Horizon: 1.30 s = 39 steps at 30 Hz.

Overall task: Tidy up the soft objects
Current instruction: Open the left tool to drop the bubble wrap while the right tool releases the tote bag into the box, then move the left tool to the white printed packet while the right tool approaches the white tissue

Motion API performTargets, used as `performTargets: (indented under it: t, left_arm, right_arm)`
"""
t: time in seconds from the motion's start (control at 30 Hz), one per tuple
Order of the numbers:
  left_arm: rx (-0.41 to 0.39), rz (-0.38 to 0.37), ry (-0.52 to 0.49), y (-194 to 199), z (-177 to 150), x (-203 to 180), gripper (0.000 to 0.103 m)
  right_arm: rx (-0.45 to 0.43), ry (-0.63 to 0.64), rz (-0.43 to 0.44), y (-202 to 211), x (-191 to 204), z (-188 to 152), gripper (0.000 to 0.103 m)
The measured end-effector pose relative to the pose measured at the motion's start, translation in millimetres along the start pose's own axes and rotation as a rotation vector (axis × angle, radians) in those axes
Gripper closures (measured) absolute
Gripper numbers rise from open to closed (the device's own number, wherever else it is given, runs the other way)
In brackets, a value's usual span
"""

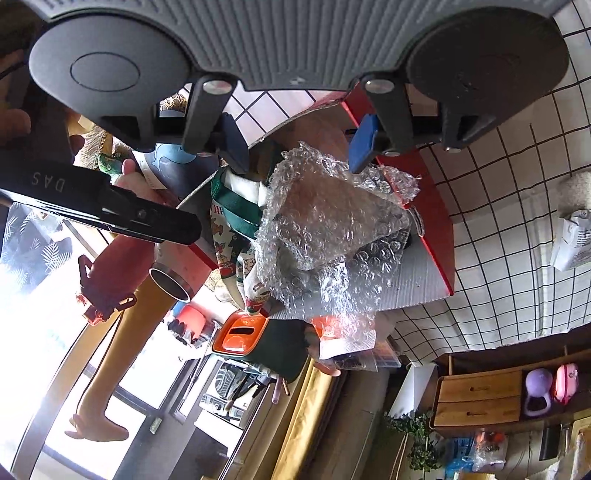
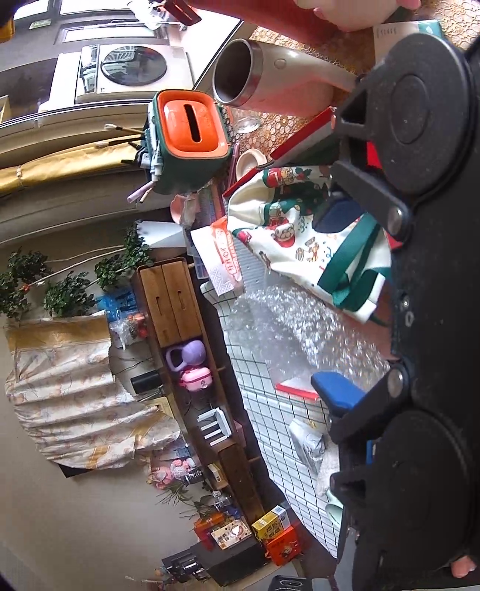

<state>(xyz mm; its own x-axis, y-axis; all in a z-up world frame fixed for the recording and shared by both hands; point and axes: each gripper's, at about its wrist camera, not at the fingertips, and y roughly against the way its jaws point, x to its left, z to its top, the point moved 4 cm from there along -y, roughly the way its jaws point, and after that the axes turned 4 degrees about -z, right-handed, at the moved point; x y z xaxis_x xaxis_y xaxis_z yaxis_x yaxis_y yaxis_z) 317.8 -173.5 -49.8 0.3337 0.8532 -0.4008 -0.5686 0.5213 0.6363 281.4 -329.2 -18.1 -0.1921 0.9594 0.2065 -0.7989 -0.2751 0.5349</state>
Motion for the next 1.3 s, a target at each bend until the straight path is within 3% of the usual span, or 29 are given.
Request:
performTargets:
  t: [0.07,0.13,0.33,0.53,0.73,0.9,1.0,1.13,1.3]
  left_arm:
    - [-0.022,0.013,-0.003,11.7,-1.4,3.0,0.040]
    - [-0.046,0.028,-0.001,22.7,-3.2,7.0,0.029]
    - [-0.096,0.085,-0.011,54.6,-8.7,24.2,0.025]
    - [-0.125,0.127,0.016,81.7,-12.0,54.5,0.019]
    - [-0.155,0.202,0.037,99.8,-12.8,87.1,0.010]
    - [-0.199,0.238,0.107,108.0,-9.5,117.4,0.001]
    - [-0.232,0.280,0.125,108.8,-3.5,132.2,0.001]
    - [-0.223,0.322,0.139,102.4,9.4,150.5,0.001]
    - [-0.153,0.301,0.227,84.7,32.9,175.6,0.001]
  right_arm:
    - [-0.010,0.017,0.013,6.7,8.0,-1.8,0.016]
    - [-0.011,0.039,0.034,11.3,17.3,-4.7,0.010]
    - [-0.005,0.103,0.091,18.5,52.3,-17.1,0.001]
    - [0.017,0.174,0.164,14.8,90.2,-33.1,0.000]
    - [0.062,0.348,0.243,6.4,142.5,-62.5,0.000]
    - [0.127,0.432,0.296,-14.4,178.8,-85.5,0.000]
    - [0.147,0.458,0.311,-28.8,194.5,-95.1,0.000]
    - [0.181,0.457,0.316,-52.3,200.5,-105.3,0.000]
    - [0.223,0.448,0.301,-81.2,196.9,-113.0,0.002]
